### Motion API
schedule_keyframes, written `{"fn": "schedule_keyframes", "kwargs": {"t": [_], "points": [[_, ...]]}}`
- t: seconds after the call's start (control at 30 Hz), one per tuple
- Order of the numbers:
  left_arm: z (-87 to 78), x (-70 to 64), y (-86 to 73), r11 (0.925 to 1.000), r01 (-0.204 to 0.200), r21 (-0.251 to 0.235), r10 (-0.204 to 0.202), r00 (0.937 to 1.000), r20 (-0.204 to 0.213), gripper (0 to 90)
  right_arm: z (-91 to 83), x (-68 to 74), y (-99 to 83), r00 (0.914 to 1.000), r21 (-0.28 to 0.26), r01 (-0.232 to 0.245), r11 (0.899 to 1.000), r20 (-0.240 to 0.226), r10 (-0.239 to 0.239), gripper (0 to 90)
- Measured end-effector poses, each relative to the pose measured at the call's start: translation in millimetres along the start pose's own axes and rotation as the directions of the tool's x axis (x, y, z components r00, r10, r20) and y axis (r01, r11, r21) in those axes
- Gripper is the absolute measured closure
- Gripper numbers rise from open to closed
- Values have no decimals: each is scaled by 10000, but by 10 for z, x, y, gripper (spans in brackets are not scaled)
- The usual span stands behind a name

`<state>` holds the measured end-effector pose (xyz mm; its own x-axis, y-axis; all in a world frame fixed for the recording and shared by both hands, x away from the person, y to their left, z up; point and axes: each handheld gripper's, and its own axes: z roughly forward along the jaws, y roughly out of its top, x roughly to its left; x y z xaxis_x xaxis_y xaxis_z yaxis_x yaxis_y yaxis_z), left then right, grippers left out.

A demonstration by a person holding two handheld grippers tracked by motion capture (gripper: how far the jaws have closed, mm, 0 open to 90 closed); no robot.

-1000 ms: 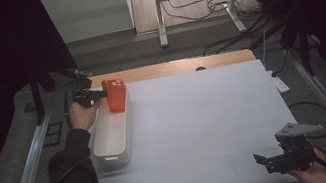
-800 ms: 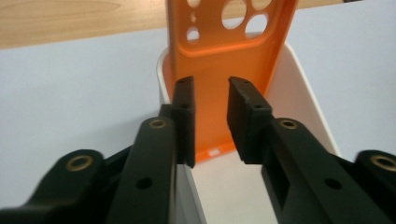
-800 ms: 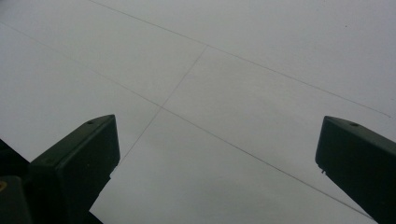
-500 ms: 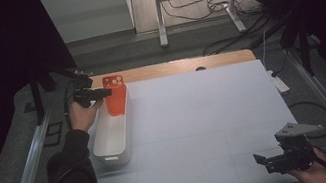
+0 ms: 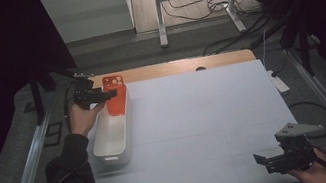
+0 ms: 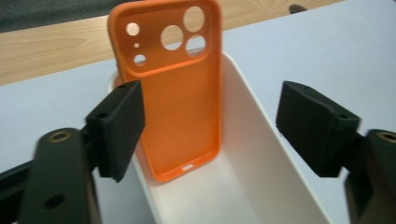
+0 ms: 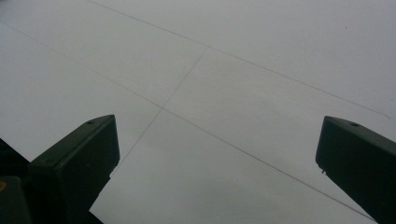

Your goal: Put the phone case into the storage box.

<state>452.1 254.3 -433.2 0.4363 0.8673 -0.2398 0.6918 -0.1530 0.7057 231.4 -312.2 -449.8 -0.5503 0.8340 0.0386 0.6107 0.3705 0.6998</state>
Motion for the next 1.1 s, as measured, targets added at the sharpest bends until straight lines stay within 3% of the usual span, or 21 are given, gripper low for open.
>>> {"fn": "schedule_keyframes", "kwargs": {"t": [0.53,0.73,0.97,1.1], "points": [[-129,-119,-80,9991,-395,-148,403,9977,538,79,-2,5,2,10000,22,33,10000,30,-33,0],[-153,-190,-141,9971,-752,-132,759,9948,676,34,-1,6,1,10000,4,16,10000,61,-16,0],[-184,-294,-195,9886,-1487,-256,1497,9878,434,18,-4,0,1,9999,8,-55,10000,89,55,0],[-194,-333,-227,9867,-1578,-396,1597,9858,519,15,-2,0,1,9999,4,-75,10000,90,75,0]]}}
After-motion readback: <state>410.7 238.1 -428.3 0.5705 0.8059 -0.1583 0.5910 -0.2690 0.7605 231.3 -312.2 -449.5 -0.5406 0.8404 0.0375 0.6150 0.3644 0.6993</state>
